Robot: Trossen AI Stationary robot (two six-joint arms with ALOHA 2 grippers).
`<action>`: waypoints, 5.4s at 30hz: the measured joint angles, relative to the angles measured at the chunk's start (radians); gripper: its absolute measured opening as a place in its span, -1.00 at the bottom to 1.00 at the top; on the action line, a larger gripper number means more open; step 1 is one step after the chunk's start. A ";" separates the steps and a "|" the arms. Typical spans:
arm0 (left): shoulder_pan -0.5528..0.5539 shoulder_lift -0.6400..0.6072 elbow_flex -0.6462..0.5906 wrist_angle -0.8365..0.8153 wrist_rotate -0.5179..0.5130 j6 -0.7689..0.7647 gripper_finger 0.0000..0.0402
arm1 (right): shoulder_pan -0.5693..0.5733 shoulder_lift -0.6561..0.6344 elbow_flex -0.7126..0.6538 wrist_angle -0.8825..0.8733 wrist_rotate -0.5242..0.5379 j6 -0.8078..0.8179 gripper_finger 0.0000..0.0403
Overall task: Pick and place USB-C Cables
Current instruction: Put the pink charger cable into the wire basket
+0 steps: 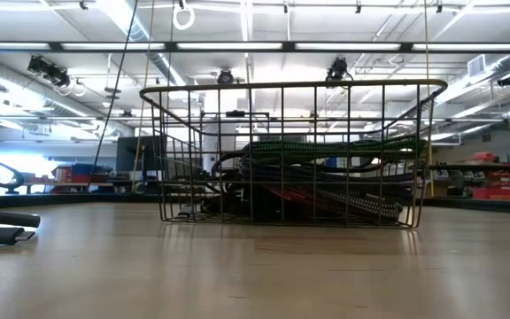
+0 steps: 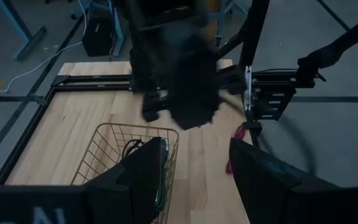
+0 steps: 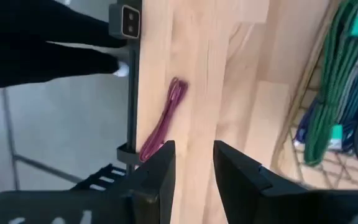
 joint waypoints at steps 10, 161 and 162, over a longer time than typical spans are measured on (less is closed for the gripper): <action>0.000 0.000 0.000 0.015 0.000 0.000 -0.03 | 0.212 0.002 -0.019 0.036 0.195 0.385 -0.33; 0.002 0.000 0.000 0.045 0.000 -0.010 -0.03 | -0.257 0.103 -0.463 0.464 -0.022 -0.347 -0.96; 0.002 0.000 0.000 0.046 0.000 -0.010 -0.03 | -0.255 0.105 -0.464 0.461 -0.021 -0.348 -0.97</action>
